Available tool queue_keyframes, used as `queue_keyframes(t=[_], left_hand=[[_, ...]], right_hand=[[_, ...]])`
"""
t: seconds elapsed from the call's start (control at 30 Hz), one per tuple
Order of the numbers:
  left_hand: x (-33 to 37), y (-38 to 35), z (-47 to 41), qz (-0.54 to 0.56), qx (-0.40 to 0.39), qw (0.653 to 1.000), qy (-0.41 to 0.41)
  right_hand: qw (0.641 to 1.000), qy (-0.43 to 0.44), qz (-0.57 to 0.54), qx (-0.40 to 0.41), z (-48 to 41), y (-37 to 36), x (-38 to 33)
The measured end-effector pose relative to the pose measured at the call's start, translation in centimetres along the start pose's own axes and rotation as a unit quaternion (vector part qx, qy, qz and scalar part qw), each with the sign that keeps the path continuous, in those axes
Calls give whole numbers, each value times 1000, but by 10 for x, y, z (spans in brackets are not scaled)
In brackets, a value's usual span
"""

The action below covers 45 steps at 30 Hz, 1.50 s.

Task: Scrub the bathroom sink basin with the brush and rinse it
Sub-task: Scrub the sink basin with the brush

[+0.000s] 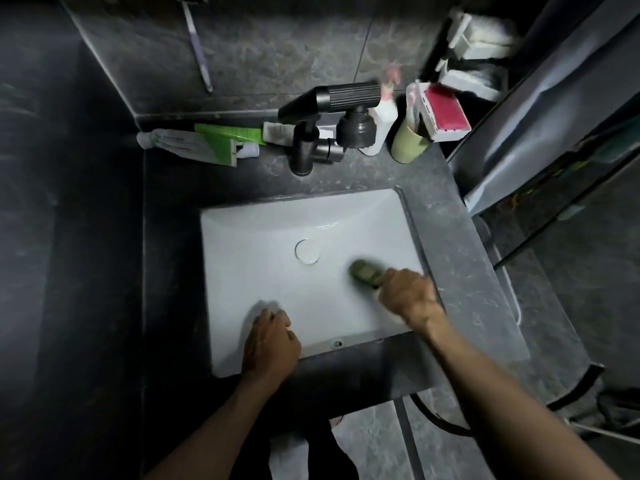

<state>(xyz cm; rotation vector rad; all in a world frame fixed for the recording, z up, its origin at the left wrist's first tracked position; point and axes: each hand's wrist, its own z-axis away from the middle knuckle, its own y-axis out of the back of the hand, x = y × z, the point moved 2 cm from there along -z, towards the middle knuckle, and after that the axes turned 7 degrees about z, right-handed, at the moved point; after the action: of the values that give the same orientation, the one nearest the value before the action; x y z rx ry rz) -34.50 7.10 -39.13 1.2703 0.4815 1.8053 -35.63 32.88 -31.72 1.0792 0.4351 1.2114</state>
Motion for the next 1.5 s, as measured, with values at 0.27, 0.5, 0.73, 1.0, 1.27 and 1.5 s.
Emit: queue_keyframes(t=[0.27, 0.5, 0.73, 1.0, 1.27, 1.5], left_hand=[[2, 7, 4, 6, -25, 1000, 6], [7, 14, 11, 3, -45, 999, 2], [3, 18, 11, -1, -51, 999, 5], [5, 19, 13, -5, -56, 998, 1], [6, 18, 11, 5, -65, 998, -4], [5, 15, 12, 15, 5, 999, -32]], right_hand=[[987, 16, -78, -138, 27, 3, 11], [925, 97, -218, -295, 58, 19, -4], [963, 31, -88, -252, 10, 45, 66], [928, 124, -232, -264, 25, 3, -32], [986, 132, -9, -103, -5, 0, -34], [963, 269, 18, -11, -32, -5, -90]])
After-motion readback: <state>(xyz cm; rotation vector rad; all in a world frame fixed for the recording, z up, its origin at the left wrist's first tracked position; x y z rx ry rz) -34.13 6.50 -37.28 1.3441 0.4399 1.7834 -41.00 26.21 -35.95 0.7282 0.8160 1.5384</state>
